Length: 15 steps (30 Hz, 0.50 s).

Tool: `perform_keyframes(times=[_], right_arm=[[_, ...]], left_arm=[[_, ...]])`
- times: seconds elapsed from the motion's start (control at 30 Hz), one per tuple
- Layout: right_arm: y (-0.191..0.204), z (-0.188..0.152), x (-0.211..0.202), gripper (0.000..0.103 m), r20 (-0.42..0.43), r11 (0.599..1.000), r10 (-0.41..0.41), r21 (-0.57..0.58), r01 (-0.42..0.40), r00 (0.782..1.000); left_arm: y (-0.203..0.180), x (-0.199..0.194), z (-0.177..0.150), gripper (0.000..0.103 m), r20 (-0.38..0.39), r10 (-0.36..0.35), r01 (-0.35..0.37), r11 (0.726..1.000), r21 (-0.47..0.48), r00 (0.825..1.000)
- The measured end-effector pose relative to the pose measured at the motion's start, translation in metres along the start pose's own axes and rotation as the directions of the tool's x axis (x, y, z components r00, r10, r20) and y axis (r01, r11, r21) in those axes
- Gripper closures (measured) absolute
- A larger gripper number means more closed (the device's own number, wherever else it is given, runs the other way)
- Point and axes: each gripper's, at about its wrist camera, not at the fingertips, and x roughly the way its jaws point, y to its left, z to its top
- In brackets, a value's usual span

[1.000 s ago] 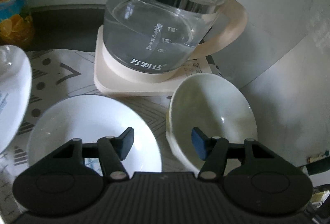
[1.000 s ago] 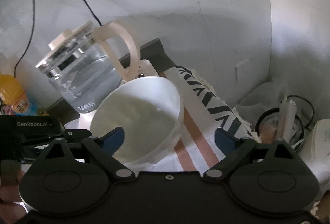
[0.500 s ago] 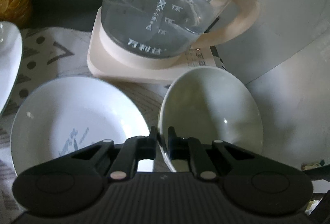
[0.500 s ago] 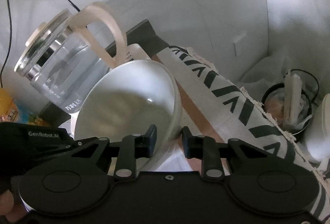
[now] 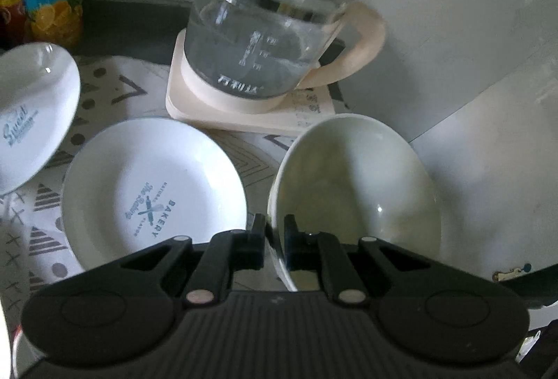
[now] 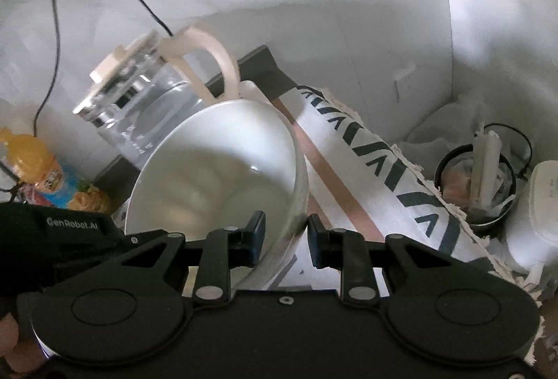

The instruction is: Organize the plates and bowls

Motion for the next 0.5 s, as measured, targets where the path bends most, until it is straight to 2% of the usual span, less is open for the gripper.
perform_keyframes(times=[0.27, 0.5], right_arm=[[0.013, -0.004, -0.034, 0.077, 0.059, 0.999, 0.028, -0.02, -0.027, 0.998], [0.023, -0.018, -0.063, 0.078, 0.111, 0.999, 0.032, 0.011, -0.034, 0.993]], left_arm=[[0.001, -0.04, -0.012, 0.094, 0.065, -0.032, 0.031, 0.999, 0.029, 0.997], [0.016, -0.067, -0.032, 0.094, 0.059, -0.056, 0.054, 0.998, 0.031, 0.997]])
